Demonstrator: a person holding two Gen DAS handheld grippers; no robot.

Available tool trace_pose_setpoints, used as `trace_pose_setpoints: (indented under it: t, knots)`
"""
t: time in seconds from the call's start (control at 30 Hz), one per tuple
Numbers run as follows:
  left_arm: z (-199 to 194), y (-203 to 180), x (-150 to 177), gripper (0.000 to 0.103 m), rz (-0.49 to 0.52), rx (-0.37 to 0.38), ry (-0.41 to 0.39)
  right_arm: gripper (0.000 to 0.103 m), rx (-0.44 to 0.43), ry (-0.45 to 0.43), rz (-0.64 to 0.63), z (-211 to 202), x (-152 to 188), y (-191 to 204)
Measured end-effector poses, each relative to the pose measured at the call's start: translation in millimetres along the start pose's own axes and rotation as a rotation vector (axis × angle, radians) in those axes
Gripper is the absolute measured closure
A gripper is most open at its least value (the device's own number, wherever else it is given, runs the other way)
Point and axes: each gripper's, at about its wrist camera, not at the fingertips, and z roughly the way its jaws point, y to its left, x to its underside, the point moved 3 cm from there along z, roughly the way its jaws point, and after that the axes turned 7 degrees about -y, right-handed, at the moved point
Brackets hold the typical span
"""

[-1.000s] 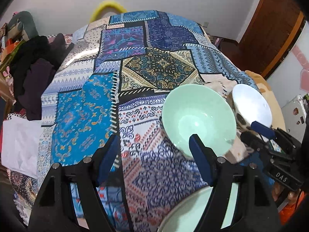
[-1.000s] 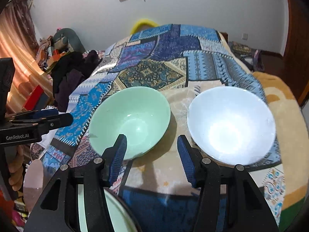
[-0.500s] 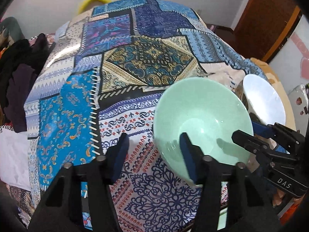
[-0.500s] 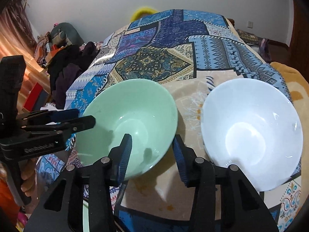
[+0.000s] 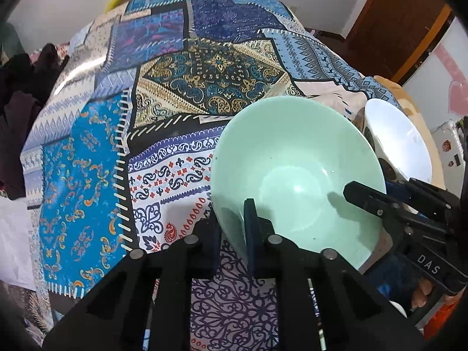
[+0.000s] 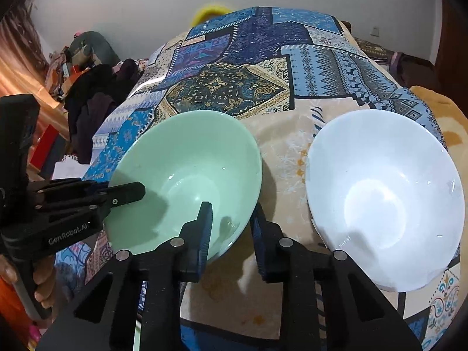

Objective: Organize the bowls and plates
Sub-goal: 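Lift the light green bowl with both tools and carry it over the pink bowl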

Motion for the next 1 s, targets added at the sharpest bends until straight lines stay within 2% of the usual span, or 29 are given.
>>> trace_pose_setpoints:
  t: [0.3,1.0]
  knots:
    - [-24,-5,5,0.089,-0.002,-0.023,-0.03,0.079,0.006,-0.03,-0.032,-17,-1,12]
    - [-142,-14,29,0.088,-0.039,-0.016,-0.186,0.079,-0.039,-0.165,-0.099,-97,-4,59]
